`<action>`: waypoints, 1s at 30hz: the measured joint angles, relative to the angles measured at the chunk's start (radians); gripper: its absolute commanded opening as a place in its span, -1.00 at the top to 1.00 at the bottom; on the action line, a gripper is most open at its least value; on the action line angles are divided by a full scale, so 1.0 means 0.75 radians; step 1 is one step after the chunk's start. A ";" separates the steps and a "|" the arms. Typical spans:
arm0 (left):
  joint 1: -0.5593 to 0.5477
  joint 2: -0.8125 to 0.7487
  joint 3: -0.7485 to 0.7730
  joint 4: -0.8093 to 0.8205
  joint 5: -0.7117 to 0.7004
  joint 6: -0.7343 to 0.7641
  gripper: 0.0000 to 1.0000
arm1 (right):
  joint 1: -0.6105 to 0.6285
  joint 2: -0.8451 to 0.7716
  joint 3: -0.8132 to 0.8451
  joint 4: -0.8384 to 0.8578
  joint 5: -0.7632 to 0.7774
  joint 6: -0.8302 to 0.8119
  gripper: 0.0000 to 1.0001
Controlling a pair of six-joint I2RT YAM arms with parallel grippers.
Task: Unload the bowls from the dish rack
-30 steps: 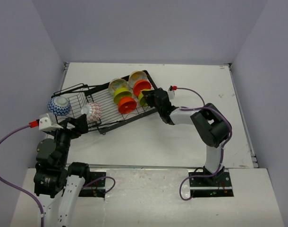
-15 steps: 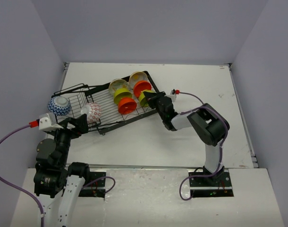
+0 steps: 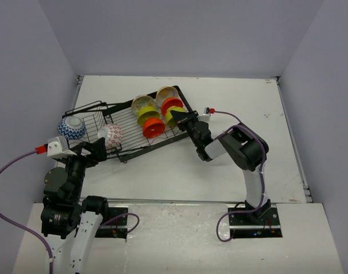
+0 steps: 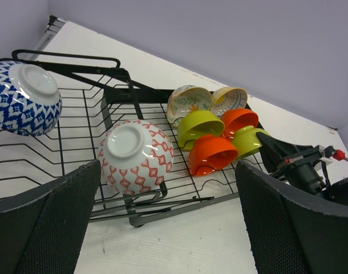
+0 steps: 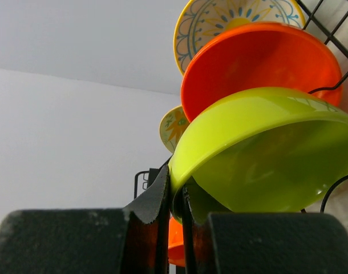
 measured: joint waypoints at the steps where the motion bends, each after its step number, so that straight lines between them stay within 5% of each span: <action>1: 0.000 0.000 0.000 0.000 0.000 0.000 -1.00 | 0.001 0.000 0.000 0.003 -0.010 -0.008 1.00; 30: 0.000 0.001 0.000 0.000 0.007 0.001 -1.00 | -0.028 -0.224 -0.061 0.022 -0.225 -0.139 1.00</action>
